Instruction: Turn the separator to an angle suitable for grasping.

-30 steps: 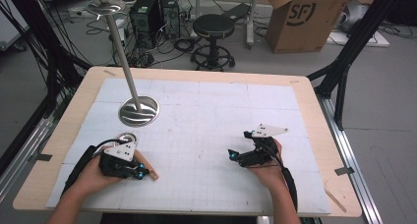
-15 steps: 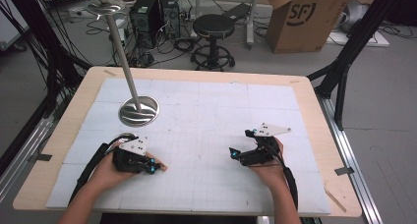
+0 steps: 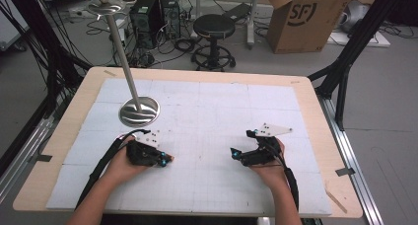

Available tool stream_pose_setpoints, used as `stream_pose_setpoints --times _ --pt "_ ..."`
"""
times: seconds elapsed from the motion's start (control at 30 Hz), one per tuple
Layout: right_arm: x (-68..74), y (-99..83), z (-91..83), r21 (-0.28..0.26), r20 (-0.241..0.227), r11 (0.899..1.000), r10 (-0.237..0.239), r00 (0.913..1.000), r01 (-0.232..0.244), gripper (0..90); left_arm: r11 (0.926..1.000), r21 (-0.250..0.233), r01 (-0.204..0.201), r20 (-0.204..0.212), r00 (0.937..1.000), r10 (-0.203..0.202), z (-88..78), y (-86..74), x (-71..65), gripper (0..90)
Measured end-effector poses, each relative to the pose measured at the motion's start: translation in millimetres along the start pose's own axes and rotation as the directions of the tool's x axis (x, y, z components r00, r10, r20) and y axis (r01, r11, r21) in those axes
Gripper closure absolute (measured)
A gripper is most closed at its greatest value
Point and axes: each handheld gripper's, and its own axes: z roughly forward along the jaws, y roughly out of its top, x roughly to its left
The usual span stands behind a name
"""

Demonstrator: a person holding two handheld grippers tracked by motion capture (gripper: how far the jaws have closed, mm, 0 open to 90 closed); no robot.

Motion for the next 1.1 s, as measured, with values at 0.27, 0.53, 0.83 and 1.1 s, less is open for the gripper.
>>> stream_pose_setpoints --times 0.27,0.53,0.83,1.1 --pt "0.8 -0.1 0.7 0.007 -0.001 1.0 -0.001 1.0 0.001 2.6 0.9987 -0.033 0.038 -0.05 0.998 -0.04 5.3 10.8 9.4 89.5" --pt "1.1 -0.3 0.8 0.01 0.0 1.0 -0.011 0.9999 0.011 2.6 0.9971 -0.031 0.07 -0.093 0.9931 -0.072 10.4 13.2 22.7 89.5" --pt "1.6 -0.8 1.7 0.017 -0.003 1.0 -0.003 1.0 0.003 2.6 0.995 -0.05 0.086 -0.061 0.9942 -0.089 3.1 12.8 17.9 81.8" --pt "2.6 -0.3 -0.2 0.01 -0.006 1.0 -0.013 0.9999 0.013 2.6 0.9889 -0.118 0.09 -0.067 0.9929 -0.098 -34.7 5.8 6.4 64.4"
